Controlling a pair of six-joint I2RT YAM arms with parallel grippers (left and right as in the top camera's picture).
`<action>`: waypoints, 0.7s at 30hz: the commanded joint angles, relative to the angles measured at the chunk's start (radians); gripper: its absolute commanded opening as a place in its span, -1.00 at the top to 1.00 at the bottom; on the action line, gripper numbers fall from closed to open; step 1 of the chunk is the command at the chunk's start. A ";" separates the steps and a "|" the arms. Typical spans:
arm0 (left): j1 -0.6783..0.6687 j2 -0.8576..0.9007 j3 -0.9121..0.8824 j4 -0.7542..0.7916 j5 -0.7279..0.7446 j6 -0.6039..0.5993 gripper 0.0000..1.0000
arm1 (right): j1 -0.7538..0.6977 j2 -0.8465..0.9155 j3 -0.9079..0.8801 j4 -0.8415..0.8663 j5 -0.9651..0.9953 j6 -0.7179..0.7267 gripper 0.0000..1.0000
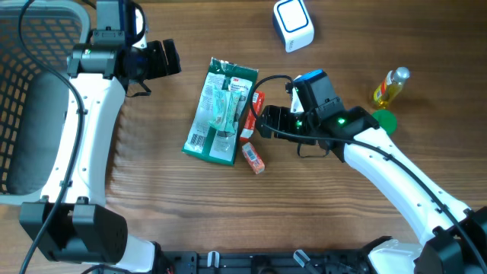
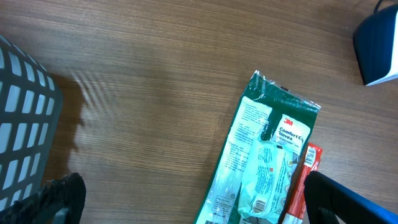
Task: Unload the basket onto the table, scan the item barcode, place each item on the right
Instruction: 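Move the right gripper left over the small Kleenex tissue pack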
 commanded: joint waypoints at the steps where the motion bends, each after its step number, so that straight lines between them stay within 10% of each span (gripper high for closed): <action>1: 0.004 0.006 0.001 0.002 0.008 0.011 -1.00 | 0.004 0.013 -0.014 0.005 -0.010 0.015 -0.81; 12: 0.004 0.006 0.001 0.002 0.008 0.012 -1.00 | 0.004 0.013 -0.014 0.006 -0.002 -0.011 -0.54; 14: 0.004 0.006 0.001 0.002 0.008 0.012 -1.00 | 0.004 0.013 -0.014 0.014 -0.002 -0.011 -0.29; 17: 0.004 0.006 0.001 0.002 0.008 0.012 -1.00 | 0.004 0.013 -0.014 0.053 -0.003 -0.002 0.69; 21: 0.004 0.006 0.001 0.002 0.008 0.012 -1.00 | 0.004 0.013 -0.014 0.058 -0.002 0.043 0.91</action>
